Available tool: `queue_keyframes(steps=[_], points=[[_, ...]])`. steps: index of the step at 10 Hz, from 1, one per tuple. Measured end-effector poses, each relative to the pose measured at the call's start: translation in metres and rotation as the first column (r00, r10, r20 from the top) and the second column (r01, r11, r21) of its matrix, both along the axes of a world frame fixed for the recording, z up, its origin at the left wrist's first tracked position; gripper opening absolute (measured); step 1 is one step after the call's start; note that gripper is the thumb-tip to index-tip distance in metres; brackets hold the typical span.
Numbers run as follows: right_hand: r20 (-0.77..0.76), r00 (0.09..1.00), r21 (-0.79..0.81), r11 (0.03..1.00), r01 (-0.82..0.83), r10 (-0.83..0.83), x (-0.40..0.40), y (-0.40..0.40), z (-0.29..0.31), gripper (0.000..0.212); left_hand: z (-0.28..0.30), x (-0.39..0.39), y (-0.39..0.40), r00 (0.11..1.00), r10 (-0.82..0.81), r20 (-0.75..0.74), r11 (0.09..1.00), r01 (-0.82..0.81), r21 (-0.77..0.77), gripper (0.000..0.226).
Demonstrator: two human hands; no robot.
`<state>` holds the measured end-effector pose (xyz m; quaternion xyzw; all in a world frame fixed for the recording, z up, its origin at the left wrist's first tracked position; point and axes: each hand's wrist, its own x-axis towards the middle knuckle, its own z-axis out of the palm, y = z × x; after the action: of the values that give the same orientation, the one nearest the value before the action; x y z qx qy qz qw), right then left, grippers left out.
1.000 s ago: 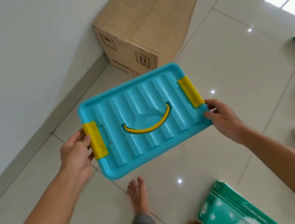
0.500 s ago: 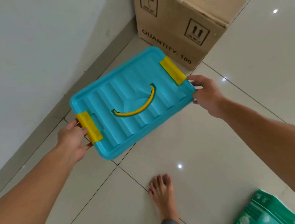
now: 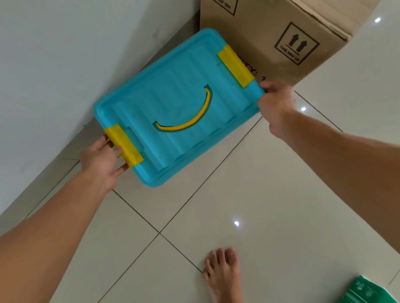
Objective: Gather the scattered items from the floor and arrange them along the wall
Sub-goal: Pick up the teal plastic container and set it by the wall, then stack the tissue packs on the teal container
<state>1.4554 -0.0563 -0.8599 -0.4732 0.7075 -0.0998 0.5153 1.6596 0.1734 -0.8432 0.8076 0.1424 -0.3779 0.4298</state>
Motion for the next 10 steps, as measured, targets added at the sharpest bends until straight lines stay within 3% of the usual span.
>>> queue_keyframes(steps=[1, 2, 3, 5, 7, 9, 10], points=[[0.059, 0.996, 0.009, 0.998, 0.067, -0.068, -0.009, 0.008, 0.001, 0.057, -0.031, 0.021, 0.000, 0.996, -0.030, 0.090, 0.997, 0.024, 0.070, 0.042], [0.091, 0.990, 0.012, 0.994, 0.110, -0.110, -0.027, 0.018, 0.008, 0.058, -0.023, 0.000, -0.009, 0.932, -0.188, 0.310, 0.969, 0.125, 0.212, 0.042], [0.085, 0.991, -0.018, 0.995, 0.102, -0.100, -0.056, 0.024, 0.020, 0.054, -0.007, -0.024, -0.027, 0.816, -0.331, 0.474, 0.933, 0.208, 0.293, 0.055], [0.088, 0.987, -0.080, 0.987, 0.142, -0.135, -0.155, 0.025, 0.044, 0.043, 0.018, -0.114, -0.067, 0.490, -0.599, 0.633, 0.757, 0.604, 0.249, 0.044], [0.037, 0.971, -0.133, 0.962, 0.240, -0.237, -0.311, 0.048, 0.066, 0.041, 0.039, -0.244, -0.102, 0.364, -0.744, 0.560, 0.531, 0.831, 0.165, 0.032], [-0.069, 0.924, -0.161, 0.918, 0.362, -0.377, -0.502, 0.114, 0.084, 0.039, 0.053, -0.411, -0.097, 0.330, -0.884, 0.331, 0.361, 0.932, 0.035, 0.024], [-0.113, 0.901, -0.147, 0.904, 0.401, -0.418, -0.583, 0.160, 0.079, 0.035, 0.048, -0.484, -0.079, 0.264, -0.938, 0.225, 0.275, 0.961, 0.017, 0.024]])
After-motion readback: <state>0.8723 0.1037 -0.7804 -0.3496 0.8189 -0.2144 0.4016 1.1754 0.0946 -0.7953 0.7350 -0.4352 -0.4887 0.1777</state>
